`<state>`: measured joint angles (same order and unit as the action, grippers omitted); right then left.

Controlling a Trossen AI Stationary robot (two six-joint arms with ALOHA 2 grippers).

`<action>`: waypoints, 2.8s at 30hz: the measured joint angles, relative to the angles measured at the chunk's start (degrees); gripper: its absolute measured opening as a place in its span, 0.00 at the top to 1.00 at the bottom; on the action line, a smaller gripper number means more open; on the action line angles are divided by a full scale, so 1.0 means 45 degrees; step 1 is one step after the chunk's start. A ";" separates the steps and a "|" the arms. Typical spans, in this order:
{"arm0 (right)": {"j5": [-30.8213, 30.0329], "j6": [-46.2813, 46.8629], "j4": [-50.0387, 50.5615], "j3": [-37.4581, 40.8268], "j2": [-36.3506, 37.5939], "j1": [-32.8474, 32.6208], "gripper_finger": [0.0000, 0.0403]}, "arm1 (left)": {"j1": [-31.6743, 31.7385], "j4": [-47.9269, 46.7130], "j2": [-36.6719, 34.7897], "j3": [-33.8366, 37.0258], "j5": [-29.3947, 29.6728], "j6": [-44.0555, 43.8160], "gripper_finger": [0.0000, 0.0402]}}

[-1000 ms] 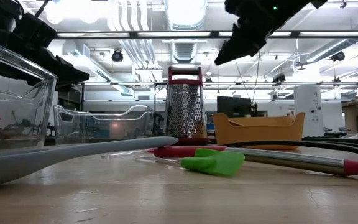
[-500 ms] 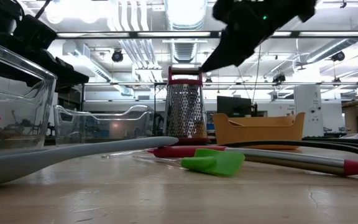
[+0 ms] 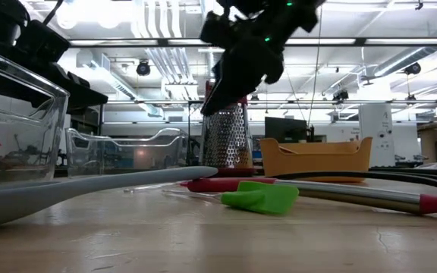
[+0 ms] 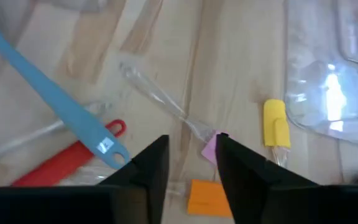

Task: Pick & Place Kitchen Items
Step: Put the pink spatula into the top transparent bin

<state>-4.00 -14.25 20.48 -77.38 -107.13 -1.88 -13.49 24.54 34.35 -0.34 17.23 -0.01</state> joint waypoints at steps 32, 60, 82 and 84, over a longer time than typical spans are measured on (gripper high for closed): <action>-0.0074 -0.4361 0.3247 -0.4257 -0.4826 0.1285 0.36 | 0.0000 -0.0370 -0.0011 0.0000 0.0000 0.0005 0.94; 0.1781 -0.3257 0.3494 -0.4252 -0.5042 0.1584 0.83 | -0.0001 -0.0521 -0.0006 0.0000 0.0000 0.0005 0.94; 0.3148 -0.3159 0.3247 -0.4203 -0.4085 0.1285 0.83 | -0.0001 -0.0613 -0.0011 0.0000 0.0000 0.0004 0.94; 0.2862 -0.3079 0.3224 -0.4203 -0.4085 0.1299 0.77 | 0.0002 -0.0613 -0.0011 0.0000 0.0000 0.0003 0.94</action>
<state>8.88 -28.11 34.99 -96.29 -125.51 3.96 -13.48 21.78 34.30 -0.34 17.23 0.00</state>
